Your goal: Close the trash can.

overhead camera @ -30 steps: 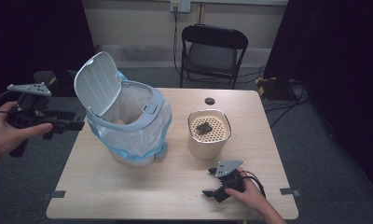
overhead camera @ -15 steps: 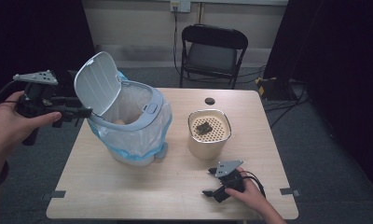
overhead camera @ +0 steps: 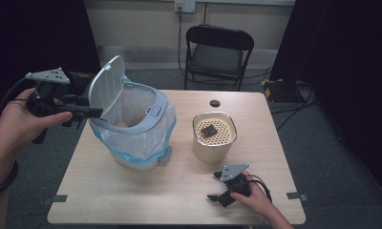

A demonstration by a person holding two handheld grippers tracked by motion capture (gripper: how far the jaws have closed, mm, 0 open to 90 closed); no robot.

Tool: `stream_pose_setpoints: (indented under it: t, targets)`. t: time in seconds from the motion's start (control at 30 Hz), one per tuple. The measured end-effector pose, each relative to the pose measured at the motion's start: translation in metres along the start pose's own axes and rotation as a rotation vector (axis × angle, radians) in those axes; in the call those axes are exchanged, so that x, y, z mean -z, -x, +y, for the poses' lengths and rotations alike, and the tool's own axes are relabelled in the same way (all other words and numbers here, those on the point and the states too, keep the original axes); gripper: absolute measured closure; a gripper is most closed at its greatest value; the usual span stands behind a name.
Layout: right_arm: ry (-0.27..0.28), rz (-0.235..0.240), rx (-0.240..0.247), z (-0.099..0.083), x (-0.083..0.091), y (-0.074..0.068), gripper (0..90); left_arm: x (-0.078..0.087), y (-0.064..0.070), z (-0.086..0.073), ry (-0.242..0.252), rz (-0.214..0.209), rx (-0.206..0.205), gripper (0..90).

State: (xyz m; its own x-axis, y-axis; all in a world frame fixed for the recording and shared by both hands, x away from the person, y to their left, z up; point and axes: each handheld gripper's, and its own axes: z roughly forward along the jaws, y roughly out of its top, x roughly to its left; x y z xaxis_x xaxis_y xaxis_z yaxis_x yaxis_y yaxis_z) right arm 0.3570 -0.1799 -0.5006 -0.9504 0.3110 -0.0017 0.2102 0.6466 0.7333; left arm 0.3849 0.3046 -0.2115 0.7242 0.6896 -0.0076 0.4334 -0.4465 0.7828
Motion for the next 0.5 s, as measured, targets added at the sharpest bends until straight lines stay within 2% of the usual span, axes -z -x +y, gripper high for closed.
stream_pose_setpoints:
  t: [0.13,0.27,0.5]
  targets:
    - [0.000,0.000,0.000,0.000,0.000,0.000,12.9,-0.006,0.005,0.004,-0.012,-0.023,-0.009,44.1]
    - [0.000,-0.001,-0.002,0.000,0.000,0.000,12.9,-0.009,0.009,0.007,-0.042,-0.029,-0.031,44.2]
    - [0.000,-0.001,-0.001,0.000,0.000,0.000,12.9,-0.017,0.016,0.010,-0.078,-0.065,-0.065,43.4]
